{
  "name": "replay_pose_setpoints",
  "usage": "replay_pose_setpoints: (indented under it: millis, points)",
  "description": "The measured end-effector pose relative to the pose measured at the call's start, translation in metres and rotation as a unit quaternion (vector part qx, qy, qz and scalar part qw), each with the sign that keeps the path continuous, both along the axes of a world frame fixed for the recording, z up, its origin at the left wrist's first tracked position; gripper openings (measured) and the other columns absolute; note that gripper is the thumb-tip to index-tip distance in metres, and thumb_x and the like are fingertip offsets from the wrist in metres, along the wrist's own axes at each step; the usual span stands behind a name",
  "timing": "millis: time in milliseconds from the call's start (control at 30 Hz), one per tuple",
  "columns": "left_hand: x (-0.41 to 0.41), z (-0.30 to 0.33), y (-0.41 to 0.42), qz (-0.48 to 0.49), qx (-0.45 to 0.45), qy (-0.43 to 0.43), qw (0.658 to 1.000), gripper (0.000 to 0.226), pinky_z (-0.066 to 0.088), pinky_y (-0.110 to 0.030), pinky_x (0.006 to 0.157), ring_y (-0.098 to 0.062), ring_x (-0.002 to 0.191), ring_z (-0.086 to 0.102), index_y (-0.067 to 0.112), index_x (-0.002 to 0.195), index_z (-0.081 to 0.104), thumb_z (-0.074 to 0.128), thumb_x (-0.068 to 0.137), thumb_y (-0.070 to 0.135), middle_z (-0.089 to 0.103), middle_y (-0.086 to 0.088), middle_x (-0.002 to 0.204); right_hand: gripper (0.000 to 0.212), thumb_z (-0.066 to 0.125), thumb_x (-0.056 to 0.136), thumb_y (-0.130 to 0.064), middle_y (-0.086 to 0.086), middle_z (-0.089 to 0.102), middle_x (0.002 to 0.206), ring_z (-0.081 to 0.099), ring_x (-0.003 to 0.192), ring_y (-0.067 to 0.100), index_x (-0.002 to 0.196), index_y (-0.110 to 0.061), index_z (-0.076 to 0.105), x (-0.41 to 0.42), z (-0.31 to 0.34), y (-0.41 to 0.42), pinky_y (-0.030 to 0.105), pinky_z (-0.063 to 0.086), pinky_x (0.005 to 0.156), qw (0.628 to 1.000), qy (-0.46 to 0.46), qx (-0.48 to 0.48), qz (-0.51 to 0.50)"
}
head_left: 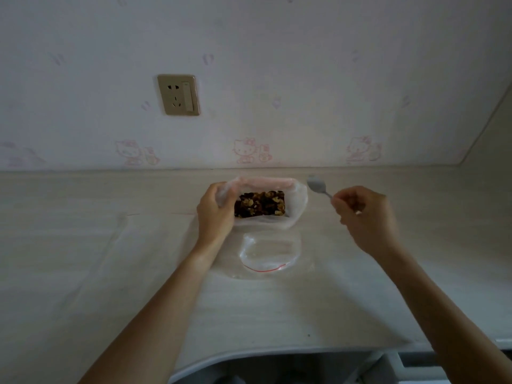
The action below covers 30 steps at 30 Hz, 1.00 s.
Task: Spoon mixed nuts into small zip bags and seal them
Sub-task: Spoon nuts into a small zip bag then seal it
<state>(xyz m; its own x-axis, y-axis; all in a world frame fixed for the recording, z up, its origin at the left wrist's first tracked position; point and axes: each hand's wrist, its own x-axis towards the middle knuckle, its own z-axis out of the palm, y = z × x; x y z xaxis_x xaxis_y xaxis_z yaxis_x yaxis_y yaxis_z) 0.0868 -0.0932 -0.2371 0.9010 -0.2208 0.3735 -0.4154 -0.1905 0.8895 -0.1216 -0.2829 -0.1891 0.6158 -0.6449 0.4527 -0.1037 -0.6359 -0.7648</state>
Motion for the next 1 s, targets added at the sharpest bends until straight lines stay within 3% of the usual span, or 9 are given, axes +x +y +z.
replay_pose_setpoints:
  millis: [67,133,233,367,467,567,700,833,1000]
  points:
    - [-0.001,0.001,-0.001,-0.002,-0.015,-0.002,1.0,0.017,0.039,0.0,0.072,0.001,0.085,0.062,0.02,0.106,0.066,0.066,0.101,0.036,0.068,0.015,0.097,0.018,0.075,0.092,-0.018,-0.008,0.066,0.056,0.059,0.043,0.006,0.078,-0.027,0.069,0.015,0.013,0.002,0.015,0.041,0.041,0.998,0.022,-0.001,0.055]
    - [0.001,0.001,-0.001,0.005,-0.015,-0.008,1.0,0.02,0.04,0.0,0.077,-0.003,0.094,0.063,0.013,0.11,0.068,0.066,0.101,0.031,0.069,0.01,0.103,0.012,0.078,0.09,-0.021,-0.01,0.064,0.049,0.055,0.036,0.002,0.079,-0.021,0.073,0.032,0.021,0.004,0.011,0.04,0.04,0.989,0.102,-0.037,0.102]
    - [0.002,0.0,-0.001,0.003,-0.014,-0.007,1.0,0.02,0.04,-0.001,0.076,0.01,0.089,0.062,0.015,0.111,0.069,0.066,0.101,0.032,0.068,0.016,0.098,0.013,0.081,0.087,-0.022,-0.015,0.059,0.042,0.052,0.032,0.002,0.079,-0.014,0.074,0.052,0.026,0.005,0.015,0.044,0.04,0.98,0.155,-0.056,0.112]
    - [0.001,-0.003,-0.003,-0.003,-0.027,-0.004,1.0,0.011,0.04,0.0,0.076,0.023,0.087,0.059,0.02,0.105,0.067,0.067,0.101,0.031,0.066,0.023,0.096,0.014,0.085,0.082,-0.021,-0.01,0.064,0.049,0.055,0.035,0.006,0.075,-0.017,0.074,0.07,0.02,0.003,0.02,0.043,0.037,0.994,0.071,0.036,0.081]
    - [0.002,-0.004,-0.003,-0.004,-0.026,-0.005,1.0,0.015,0.042,-0.002,0.076,0.019,0.088,0.061,0.019,0.106,0.069,0.066,0.101,0.033,0.069,0.019,0.097,0.009,0.081,0.086,-0.012,-0.003,0.068,0.056,0.059,0.042,0.012,0.079,-0.013,0.076,0.079,0.007,0.006,0.023,0.045,0.041,0.982,-0.013,0.155,0.108]
    - [0.004,-0.004,-0.003,0.0,-0.026,-0.003,1.0,0.015,0.049,-0.015,0.082,0.008,0.093,0.064,0.019,0.108,0.069,0.065,0.102,0.033,0.07,0.017,0.1,0.014,0.07,0.096,-0.014,0.004,0.067,0.061,0.06,0.058,0.028,0.085,-0.011,0.077,0.086,-0.004,0.01,0.033,0.046,0.05,0.958,-0.062,0.249,0.127]
    - [0.004,-0.002,-0.004,0.004,-0.038,-0.013,0.999,0.013,0.05,-0.025,0.092,-0.012,0.104,0.068,0.013,0.107,0.07,0.062,0.104,0.023,0.074,0.005,0.103,0.035,0.05,0.107,-0.032,-0.003,0.06,0.057,0.057,0.051,0.022,0.083,-0.012,0.065,0.085,0.0,0.002,0.027,0.041,0.043,0.96,-0.121,0.229,0.106]
    - [0.0,0.002,-0.002,0.007,-0.031,-0.04,0.999,0.008,0.045,-0.01,0.088,-0.001,0.099,0.064,0.021,0.102,0.068,0.061,0.105,0.019,0.069,0.018,0.097,0.041,0.041,0.109,-0.036,-0.005,0.055,0.053,0.053,0.045,0.017,0.076,-0.018,0.056,0.079,-0.001,0.002,0.03,0.041,0.047,0.985,-0.101,0.123,0.073]
    - [-0.003,0.004,-0.002,-0.003,-0.026,-0.04,0.999,0.009,0.047,-0.019,0.093,-0.004,0.099,0.066,0.019,0.103,0.069,0.06,0.105,0.02,0.073,0.01,0.098,0.036,0.044,0.11,-0.028,0.003,0.065,0.058,0.059,0.045,0.012,0.081,-0.015,0.06,0.081,-0.011,0.018,0.018,0.041,0.042,0.982,-0.054,0.142,0.11]
